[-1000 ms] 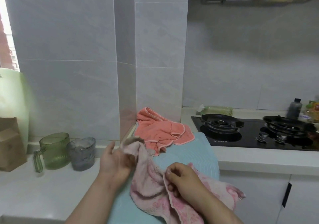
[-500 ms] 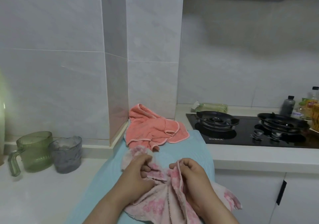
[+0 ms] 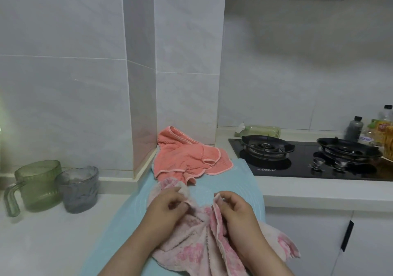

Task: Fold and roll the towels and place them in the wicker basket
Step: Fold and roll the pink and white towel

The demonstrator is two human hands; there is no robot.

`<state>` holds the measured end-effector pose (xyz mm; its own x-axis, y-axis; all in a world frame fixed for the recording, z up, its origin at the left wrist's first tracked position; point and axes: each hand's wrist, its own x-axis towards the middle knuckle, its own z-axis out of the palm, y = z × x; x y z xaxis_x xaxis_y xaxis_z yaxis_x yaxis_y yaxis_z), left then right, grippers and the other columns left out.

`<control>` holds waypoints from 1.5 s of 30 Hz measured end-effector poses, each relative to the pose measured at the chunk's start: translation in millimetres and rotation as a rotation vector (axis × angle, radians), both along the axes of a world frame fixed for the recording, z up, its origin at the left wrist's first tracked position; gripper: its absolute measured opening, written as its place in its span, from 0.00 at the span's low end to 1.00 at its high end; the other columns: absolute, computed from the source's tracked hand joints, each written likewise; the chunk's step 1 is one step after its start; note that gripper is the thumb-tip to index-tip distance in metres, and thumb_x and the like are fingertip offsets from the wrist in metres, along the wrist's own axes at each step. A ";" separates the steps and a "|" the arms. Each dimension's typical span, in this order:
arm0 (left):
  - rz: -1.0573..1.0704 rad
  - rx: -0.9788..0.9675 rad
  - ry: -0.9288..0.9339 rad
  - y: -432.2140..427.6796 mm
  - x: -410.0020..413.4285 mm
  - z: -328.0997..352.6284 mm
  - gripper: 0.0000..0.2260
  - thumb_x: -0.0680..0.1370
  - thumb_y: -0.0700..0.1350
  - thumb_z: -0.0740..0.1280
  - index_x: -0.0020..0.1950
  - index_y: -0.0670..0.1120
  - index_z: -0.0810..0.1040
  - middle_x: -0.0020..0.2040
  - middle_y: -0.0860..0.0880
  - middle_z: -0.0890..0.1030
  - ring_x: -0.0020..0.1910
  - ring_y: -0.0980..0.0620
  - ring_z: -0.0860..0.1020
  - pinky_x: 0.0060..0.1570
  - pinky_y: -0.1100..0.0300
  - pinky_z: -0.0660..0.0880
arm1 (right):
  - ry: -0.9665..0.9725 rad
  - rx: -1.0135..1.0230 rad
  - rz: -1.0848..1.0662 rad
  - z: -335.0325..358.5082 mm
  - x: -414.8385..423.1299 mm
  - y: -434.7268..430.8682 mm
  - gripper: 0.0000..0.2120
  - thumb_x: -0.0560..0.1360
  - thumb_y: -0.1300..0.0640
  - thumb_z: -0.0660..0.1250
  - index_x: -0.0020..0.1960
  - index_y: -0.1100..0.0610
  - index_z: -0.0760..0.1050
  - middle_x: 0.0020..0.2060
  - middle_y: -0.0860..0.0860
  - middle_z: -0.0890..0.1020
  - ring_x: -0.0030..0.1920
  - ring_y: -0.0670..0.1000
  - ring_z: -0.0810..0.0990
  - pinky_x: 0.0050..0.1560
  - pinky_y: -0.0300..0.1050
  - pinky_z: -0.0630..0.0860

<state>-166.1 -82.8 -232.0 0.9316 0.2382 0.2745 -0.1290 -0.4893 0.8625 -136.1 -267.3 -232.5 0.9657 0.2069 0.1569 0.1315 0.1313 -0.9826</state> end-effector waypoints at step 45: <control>-0.316 -0.335 0.094 6.6 -8.5 9.8 0.09 0.78 0.38 0.68 0.50 0.47 0.87 0.47 0.42 0.86 0.46 0.51 0.82 0.50 0.57 0.78 | -0.391 -0.394 -0.101 -0.3 18.3 35.0 0.08 0.74 0.61 0.71 0.42 0.47 0.79 0.44 0.45 0.78 0.38 0.39 0.74 0.39 0.30 0.68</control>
<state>-174.6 -76.2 -222.1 0.9899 0.0001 0.1415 -0.1403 -0.1316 0.9813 -117.7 -232.3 -232.8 0.8695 0.2315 0.4363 0.4881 -0.2684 -0.8305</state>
